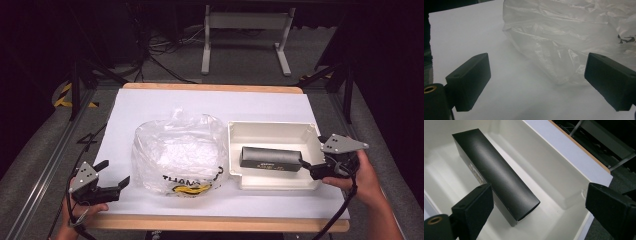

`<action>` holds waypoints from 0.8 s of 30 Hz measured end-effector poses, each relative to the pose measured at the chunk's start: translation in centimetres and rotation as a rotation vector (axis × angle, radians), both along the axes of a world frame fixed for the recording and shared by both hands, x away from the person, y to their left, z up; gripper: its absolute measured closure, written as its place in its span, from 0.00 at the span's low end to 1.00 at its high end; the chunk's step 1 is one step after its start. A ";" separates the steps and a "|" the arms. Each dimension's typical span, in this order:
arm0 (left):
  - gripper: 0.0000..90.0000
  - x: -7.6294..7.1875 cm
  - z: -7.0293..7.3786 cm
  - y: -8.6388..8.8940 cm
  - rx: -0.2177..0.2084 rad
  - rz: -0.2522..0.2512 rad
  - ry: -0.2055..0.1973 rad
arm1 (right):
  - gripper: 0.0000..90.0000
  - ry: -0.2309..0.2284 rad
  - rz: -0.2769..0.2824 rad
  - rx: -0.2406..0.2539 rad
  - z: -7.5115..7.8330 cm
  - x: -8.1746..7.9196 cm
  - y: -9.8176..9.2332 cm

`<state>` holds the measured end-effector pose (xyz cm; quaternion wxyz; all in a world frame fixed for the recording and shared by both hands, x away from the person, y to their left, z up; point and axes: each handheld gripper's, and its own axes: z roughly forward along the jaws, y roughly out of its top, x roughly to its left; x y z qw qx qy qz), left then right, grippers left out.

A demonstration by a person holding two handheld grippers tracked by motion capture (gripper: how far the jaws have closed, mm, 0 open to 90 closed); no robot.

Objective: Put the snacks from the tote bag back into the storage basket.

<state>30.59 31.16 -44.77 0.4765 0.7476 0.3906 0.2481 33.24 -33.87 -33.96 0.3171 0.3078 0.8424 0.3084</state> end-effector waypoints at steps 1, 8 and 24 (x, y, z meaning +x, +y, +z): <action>0.09 0.0 0.0 0.1 0.000 0.000 -0.003 | 0.10 0.002 -0.005 0.005 -0.1 -0.1 -0.1; 0.09 0.0 0.0 0.2 -0.001 0.001 -0.003 | 0.10 -0.011 -0.042 0.016 -1.2 -0.8 -1.0; 0.09 0.0 -0.1 0.1 0.002 0.000 0.001 | 0.07 -0.072 -0.089 0.049 -3.3 -2.9 -2.1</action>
